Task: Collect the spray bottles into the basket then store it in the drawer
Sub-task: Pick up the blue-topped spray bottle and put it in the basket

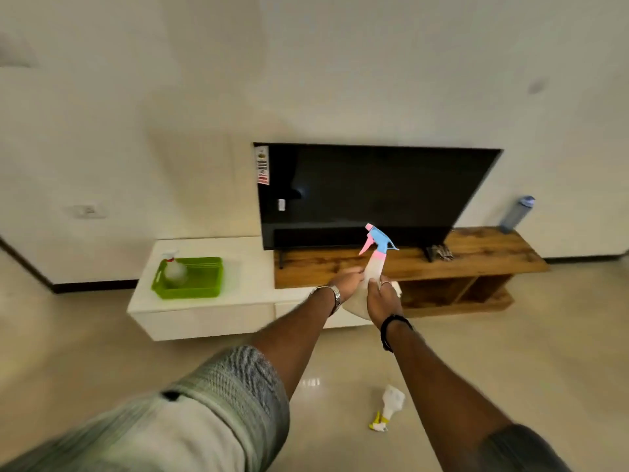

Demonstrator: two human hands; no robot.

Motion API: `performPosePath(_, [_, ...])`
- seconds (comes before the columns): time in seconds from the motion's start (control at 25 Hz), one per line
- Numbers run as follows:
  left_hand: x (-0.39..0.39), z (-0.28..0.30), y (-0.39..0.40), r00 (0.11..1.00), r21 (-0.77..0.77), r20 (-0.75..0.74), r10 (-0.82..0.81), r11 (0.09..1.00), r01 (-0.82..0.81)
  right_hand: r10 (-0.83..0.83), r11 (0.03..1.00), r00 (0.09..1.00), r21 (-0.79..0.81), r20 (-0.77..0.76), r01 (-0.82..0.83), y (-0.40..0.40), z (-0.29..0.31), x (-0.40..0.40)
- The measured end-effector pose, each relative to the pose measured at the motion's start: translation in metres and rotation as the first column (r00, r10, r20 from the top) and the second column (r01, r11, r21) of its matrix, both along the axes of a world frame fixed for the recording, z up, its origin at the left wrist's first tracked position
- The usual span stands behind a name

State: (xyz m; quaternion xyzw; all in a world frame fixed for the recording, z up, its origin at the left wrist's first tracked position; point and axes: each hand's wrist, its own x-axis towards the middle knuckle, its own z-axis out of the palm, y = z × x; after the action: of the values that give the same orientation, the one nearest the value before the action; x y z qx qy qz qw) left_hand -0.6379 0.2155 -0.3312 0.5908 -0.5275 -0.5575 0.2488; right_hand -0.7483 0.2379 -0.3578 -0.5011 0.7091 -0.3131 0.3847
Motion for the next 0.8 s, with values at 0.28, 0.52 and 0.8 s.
performPosePath(0.28, [0.242, -0.017, 0.006, 0.962, 0.012, -0.013, 0.271, 0.962, -0.271, 0.280, 0.959, 0.958, 0.018, 0.058, -0.281, -0.016, -0.009, 0.241])
performPosePath(0.52, [0.396, -0.034, 0.008, 0.912, 0.020, 0.015, 0.410, 0.912, -0.410, 0.426, 0.903, 0.904, 0.045, 0.032, -0.427, -0.028, -0.024, 0.394])
performPosePath(0.8, [0.483, -0.070, 0.007, 0.808, 0.131, -0.068, 0.585, 0.808, -0.574, 0.572, 0.817, 0.820, 0.117, -0.037, -0.565, -0.056, -0.058, 0.488])
